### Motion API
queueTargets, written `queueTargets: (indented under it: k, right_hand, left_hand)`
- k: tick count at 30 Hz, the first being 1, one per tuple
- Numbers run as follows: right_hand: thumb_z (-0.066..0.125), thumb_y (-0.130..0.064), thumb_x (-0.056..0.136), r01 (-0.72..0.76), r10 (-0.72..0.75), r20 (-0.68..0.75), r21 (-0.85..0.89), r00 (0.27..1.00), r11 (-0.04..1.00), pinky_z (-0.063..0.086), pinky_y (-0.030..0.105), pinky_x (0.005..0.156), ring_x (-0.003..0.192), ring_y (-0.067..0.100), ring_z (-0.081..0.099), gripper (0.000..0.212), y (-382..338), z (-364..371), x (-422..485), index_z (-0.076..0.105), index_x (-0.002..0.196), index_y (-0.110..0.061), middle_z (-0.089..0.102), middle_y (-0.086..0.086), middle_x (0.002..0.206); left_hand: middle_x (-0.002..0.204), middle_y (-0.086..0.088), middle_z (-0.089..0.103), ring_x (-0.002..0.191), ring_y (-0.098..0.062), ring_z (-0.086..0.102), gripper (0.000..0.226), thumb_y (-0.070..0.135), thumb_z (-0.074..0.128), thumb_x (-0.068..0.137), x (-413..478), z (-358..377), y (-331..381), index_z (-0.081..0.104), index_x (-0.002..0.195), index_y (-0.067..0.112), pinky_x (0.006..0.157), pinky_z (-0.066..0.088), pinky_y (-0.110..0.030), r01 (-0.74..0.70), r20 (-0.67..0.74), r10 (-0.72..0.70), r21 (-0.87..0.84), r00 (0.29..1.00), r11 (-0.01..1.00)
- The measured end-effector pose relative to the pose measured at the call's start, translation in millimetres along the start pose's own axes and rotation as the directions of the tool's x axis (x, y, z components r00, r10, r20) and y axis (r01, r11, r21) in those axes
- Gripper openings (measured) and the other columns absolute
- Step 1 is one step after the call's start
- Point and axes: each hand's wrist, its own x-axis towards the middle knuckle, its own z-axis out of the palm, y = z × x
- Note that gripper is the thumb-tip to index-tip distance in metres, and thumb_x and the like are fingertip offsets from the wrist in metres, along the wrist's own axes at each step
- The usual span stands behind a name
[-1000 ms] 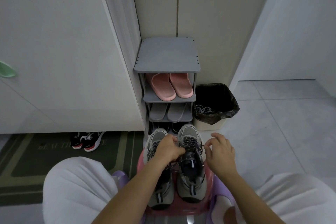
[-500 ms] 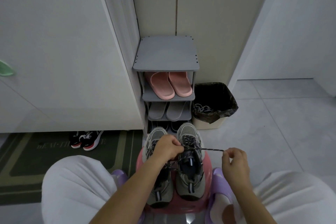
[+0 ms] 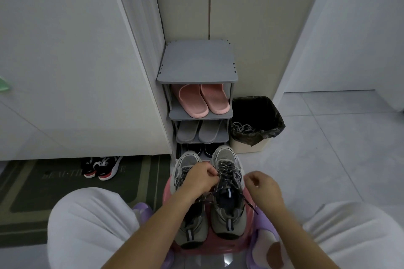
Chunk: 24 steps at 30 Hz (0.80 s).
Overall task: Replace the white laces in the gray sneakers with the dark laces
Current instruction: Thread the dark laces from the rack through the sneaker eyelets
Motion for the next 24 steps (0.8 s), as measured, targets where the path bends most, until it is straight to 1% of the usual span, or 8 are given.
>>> queueTargets:
  k: [3, 9, 12, 15, 17, 20, 22, 24]
  right_hand:
    - [0.057, -0.025, 0.091, 0.042, -0.042, 0.046, -0.006, 0.998, 0.999, 0.037, 0.023, 0.067, 0.074, 0.014, 0.054, 0.017, -14.4, 6.3, 12.4, 0.069, 0.091, -0.013, 0.065, 0.0, 0.082]
    - [0.058, -0.025, 0.09, 0.045, -0.035, 0.083, -0.116, 0.996, 0.992, 0.036, 0.024, 0.062, 0.067, 0.013, 0.05, 0.021, -16.9, 9.2, 20.2, 0.053, 0.07, -0.02, 0.051, -0.008, 0.065]
    - [0.055, -0.022, 0.09, 0.056, -0.044, 0.095, -0.124, 0.994, 0.991, 0.036, 0.025, 0.061, 0.069, 0.016, 0.051, 0.018, -15.8, 9.3, 20.3, 0.053, 0.074, -0.015, 0.054, -0.003, 0.068]
    - [0.055, -0.019, 0.09, 0.066, -0.055, 0.099, -0.106, 0.994, 0.992, 0.035, 0.024, 0.056, 0.068, 0.017, 0.051, 0.014, -14.5, 9.2, 20.2, 0.054, 0.077, -0.013, 0.057, 0.001, 0.072]
    - [0.055, -0.019, 0.09, 0.068, -0.057, 0.11, -0.097, 0.992, 0.993, 0.036, 0.021, 0.054, 0.067, 0.016, 0.052, 0.017, -13.2, 7.9, 21.4, 0.054, 0.074, -0.013, 0.057, 0.0, 0.07]
    - [0.048, -0.02, 0.095, 0.034, -0.031, 0.12, -0.024, 0.992, 0.999, 0.049, 0.029, 0.067, 0.073, 0.021, 0.062, 0.025, -11.7, 4.1, 27.5, 0.059, 0.075, -0.01, 0.065, 0.003, 0.074]
    - [0.047, -0.016, 0.095, 0.01, -0.009, 0.14, -0.005, 0.99, 1.0, 0.05, 0.03, 0.073, 0.078, 0.023, 0.065, 0.023, -11.3, 2.8, 32.4, 0.063, 0.081, -0.007, 0.068, 0.006, 0.08]
    - [0.052, -0.016, 0.093, 0.033, -0.018, 0.174, -0.082, 0.985, 0.996, 0.042, 0.026, 0.067, 0.075, 0.019, 0.059, 0.019, -11.7, 3.6, 35.0, 0.063, 0.079, -0.008, 0.064, 0.003, 0.077]
  left_hand:
    - [0.088, 0.003, 0.065, 0.078, -0.011, 0.059, 0.009, 0.021, 0.063, 0.087, 0.1, 0.8, 1.9, 0.066, 0.092, 0.015, 0.077, 0.052, -0.029, -0.024, -0.041, 0.026, 0.061, 0.999, 0.998]
    - [0.097, -0.003, 0.067, 0.082, -0.013, 0.057, 0.011, 0.02, 0.056, 0.089, 1.6, -2.7, 6.5, 0.064, 0.093, 0.013, 0.079, 0.047, -0.029, -0.074, -0.017, 0.079, 0.185, 0.997, 0.98]
    - [0.09, -0.009, 0.067, 0.077, -0.017, 0.059, 0.013, 0.017, 0.054, 0.09, 3.3, -5.2, 9.9, 0.064, 0.088, 0.01, 0.077, 0.051, -0.033, -0.077, 0.033, 0.071, 0.216, 0.997, 0.973]
    - [0.078, -0.012, 0.062, 0.065, -0.021, 0.058, 0.015, 0.016, 0.051, 0.091, 6.3, -6.9, 12.5, 0.059, 0.08, 0.01, 0.073, 0.054, -0.04, -0.064, 0.086, 0.047, 0.207, 0.995, 0.976]
    - [0.077, -0.01, 0.061, 0.064, -0.02, 0.059, 0.016, 0.015, 0.05, 0.093, 7.4, -8.9, 13.8, 0.056, 0.079, 0.011, 0.067, 0.055, -0.037, -0.055, 0.121, 0.031, 0.201, 0.992, 0.978]
    - [0.079, 0.002, 0.06, 0.069, -0.008, 0.061, 0.017, 0.018, 0.045, 0.098, 10.3, -12.8, 11.9, 0.053, 0.083, 0.017, 0.056, 0.056, -0.026, 0.003, 0.146, -0.013, 0.068, 0.989, 0.998]
    - [0.08, 0.004, 0.058, 0.072, -0.01, 0.062, 0.014, 0.019, 0.045, 0.099, 12.5, -14.5, 12.0, 0.054, 0.088, 0.017, 0.063, 0.058, -0.029, 0.007, 0.112, -0.012, 0.051, 0.994, 0.999]
    - [0.088, 0.003, 0.061, 0.083, -0.017, 0.064, 0.009, 0.02, 0.052, 0.095, 15.7, -13.5, 12.5, 0.06, 0.095, 0.016, 0.076, 0.057, -0.032, -0.028, 0.072, 0.018, 0.141, 0.997, 0.99]
